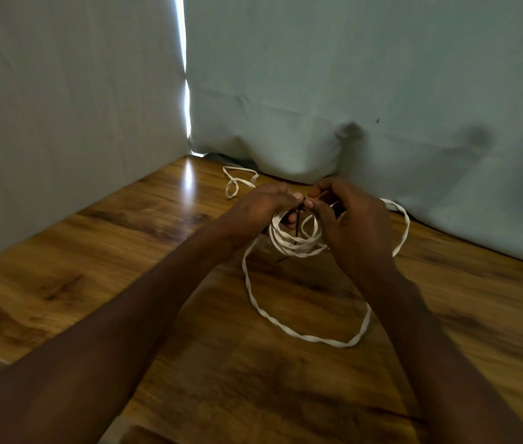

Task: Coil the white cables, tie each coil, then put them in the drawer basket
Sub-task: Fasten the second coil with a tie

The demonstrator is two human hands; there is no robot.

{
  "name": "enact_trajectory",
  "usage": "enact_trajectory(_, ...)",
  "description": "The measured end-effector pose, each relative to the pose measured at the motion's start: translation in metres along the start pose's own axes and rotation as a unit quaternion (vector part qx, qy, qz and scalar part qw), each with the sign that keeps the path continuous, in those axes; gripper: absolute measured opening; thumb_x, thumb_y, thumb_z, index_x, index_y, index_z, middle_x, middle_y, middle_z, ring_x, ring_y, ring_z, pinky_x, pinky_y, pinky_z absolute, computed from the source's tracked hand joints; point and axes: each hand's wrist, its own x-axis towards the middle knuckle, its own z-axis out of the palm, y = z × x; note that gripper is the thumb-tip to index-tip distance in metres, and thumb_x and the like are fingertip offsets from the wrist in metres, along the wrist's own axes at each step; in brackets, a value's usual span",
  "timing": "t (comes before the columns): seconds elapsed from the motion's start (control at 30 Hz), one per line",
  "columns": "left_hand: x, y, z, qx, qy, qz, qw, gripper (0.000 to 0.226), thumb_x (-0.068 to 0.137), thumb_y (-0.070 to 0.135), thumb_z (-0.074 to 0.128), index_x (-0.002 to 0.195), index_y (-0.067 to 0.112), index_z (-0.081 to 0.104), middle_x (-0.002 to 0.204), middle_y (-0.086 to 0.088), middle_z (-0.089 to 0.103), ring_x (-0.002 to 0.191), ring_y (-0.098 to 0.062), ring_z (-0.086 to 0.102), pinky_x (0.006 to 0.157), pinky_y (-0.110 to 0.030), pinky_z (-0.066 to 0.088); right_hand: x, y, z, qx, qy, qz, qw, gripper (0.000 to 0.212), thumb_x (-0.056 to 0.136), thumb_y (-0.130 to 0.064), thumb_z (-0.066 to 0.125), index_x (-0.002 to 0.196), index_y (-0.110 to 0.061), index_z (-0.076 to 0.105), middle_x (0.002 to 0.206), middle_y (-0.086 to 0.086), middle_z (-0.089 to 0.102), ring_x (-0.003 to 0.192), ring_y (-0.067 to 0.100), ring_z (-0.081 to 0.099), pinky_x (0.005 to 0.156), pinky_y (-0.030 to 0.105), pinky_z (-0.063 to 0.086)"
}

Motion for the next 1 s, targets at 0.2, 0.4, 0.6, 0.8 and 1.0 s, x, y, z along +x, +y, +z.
enact_trajectory(0.2,-0.003,-0.002,-0.005,-0.034,0.075,0.016,0.996,0.036,0.094,0.016,0.071,0.089,-0.02,0.068,0.077,-0.027,0.064,0.07,-0.032,0.059,0.068,-0.035,0.051,0.003,0.002,-0.008,0.025,-0.159,0.003,0.987,0.04,0.086,-0.019,0.08,0.109,-0.037,0.052,0.1,-0.019,0.06,0.086,0.005,0.059,0.068,0.027,0.048)
enact_trajectory(0.4,0.001,-0.009,-0.002,-0.032,0.099,0.013,0.995,0.027,0.087,0.014,0.079,0.093,-0.012,0.075,0.088,-0.03,0.074,0.079,-0.034,0.07,0.083,-0.042,0.057,-0.004,-0.004,0.003,-0.023,-0.119,-0.012,0.993,0.029,0.085,-0.026,0.071,0.104,-0.022,0.05,0.092,-0.005,0.056,0.077,0.017,0.052,0.06,0.035,0.037)
enact_trajectory(0.6,0.0,-0.004,-0.005,-0.071,0.1,-0.012,0.992,0.025,0.083,0.014,0.082,0.1,-0.005,0.079,0.091,-0.024,0.077,0.08,-0.03,0.075,0.077,-0.034,0.061,-0.006,-0.007,0.01,0.023,-0.076,0.003,0.997,0.03,0.079,-0.014,0.067,0.1,-0.024,0.049,0.088,-0.008,0.053,0.074,0.014,0.049,0.06,0.029,0.036)
enact_trajectory(0.8,-0.002,0.0,-0.002,-0.201,0.08,-0.069,0.974,0.031,0.089,0.002,0.073,0.112,-0.018,0.068,0.091,-0.027,0.074,0.069,-0.024,0.073,0.062,-0.03,0.062,-0.005,0.001,0.016,-0.047,-0.061,-0.04,0.996,0.021,0.088,-0.021,0.067,0.106,-0.019,0.056,0.101,0.001,0.058,0.085,0.022,0.055,0.067,0.038,0.043)
enact_trajectory(1.0,-0.004,0.005,-0.002,-0.258,0.079,-0.1,0.958,0.014,0.098,-0.001,0.058,0.093,-0.008,0.069,0.069,-0.013,0.072,0.054,-0.015,0.069,0.05,-0.022,0.056,-0.002,0.005,0.018,-0.065,-0.025,-0.105,0.992,0.02,0.09,-0.02,0.074,0.11,-0.018,0.074,0.107,0.007,0.067,0.094,0.029,0.06,0.074,0.037,0.046)
